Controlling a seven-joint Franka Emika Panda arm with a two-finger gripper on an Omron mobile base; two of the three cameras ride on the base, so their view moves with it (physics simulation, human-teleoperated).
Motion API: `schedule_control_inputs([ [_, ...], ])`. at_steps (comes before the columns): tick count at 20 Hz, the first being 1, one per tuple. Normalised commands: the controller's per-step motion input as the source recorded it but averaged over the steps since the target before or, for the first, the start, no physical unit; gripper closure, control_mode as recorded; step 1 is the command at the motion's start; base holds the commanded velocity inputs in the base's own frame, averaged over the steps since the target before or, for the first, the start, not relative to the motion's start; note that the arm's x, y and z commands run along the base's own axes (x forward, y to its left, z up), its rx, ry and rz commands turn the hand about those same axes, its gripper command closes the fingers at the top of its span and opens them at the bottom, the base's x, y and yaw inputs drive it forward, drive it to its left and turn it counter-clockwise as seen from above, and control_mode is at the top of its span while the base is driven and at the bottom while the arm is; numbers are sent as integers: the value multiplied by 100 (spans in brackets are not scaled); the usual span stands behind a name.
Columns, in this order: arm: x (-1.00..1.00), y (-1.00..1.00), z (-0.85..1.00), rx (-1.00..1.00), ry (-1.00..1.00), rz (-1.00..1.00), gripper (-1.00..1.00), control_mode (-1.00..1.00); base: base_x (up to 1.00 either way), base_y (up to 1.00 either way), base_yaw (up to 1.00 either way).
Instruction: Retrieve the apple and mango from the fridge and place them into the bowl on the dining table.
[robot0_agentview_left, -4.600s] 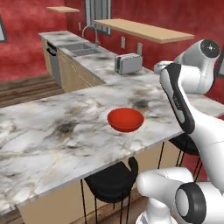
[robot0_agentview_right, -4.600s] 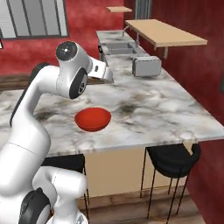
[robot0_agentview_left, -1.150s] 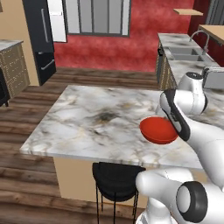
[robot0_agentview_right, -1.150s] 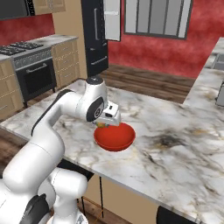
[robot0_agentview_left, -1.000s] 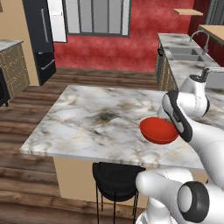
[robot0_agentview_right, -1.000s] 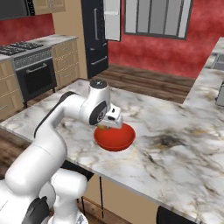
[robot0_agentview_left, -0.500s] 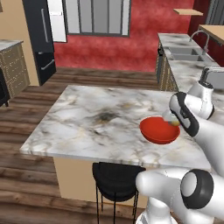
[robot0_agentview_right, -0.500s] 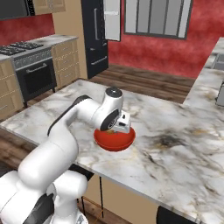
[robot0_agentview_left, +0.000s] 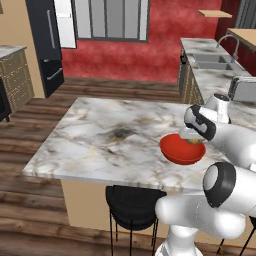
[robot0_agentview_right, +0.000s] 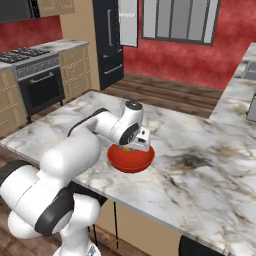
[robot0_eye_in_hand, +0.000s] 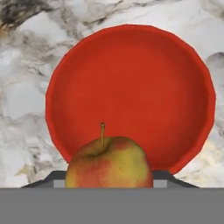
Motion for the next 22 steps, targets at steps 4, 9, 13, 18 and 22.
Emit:
schedule_control_inputs([
  [4,46,0,-41,0,3,0,100,-100,0,0,0],
  [9,44,0,-36,0,5,0,100,-100,0,0,0],
  [13,37,0,-30,0,4,0,100,-100,0,0,0],
  [18,29,0,-33,0,0,0,100,-100,0,0,0],
  [22,23,0,-36,0,0,0,100,-100,0,0,0],
])
